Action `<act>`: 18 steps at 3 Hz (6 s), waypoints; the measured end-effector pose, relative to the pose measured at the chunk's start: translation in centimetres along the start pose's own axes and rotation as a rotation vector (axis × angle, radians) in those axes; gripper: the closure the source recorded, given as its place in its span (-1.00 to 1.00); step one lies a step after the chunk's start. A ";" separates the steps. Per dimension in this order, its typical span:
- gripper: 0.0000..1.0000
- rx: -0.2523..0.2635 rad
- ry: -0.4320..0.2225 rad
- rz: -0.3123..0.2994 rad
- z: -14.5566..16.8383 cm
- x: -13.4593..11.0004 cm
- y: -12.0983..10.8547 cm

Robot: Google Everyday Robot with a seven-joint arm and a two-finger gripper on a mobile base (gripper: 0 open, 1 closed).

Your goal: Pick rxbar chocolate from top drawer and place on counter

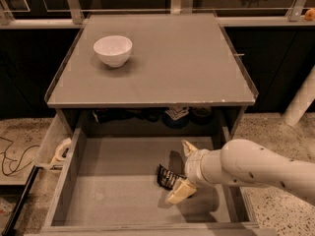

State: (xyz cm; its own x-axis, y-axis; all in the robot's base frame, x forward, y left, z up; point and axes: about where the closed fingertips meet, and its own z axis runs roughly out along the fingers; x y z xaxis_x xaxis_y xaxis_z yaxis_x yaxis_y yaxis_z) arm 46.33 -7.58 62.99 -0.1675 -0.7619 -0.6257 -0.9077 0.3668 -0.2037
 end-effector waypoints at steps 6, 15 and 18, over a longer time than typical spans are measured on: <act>-1.00 -0.060 -0.109 -0.070 0.1 4.7 -0.4; 1.00 -0.152 -0.088 0.078 1.0 4.5 3.3; 1.00 -0.056 -0.130 0.001 -3.9 2.1 1.9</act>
Offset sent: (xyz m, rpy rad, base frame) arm 0.0149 -0.0480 -0.0119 0.0820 -0.1693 0.1570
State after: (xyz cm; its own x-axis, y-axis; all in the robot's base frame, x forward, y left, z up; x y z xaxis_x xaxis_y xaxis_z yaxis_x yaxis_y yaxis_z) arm 42.81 -10.56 64.24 -0.1201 -0.6846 -0.7189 -0.9283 0.3340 -0.1631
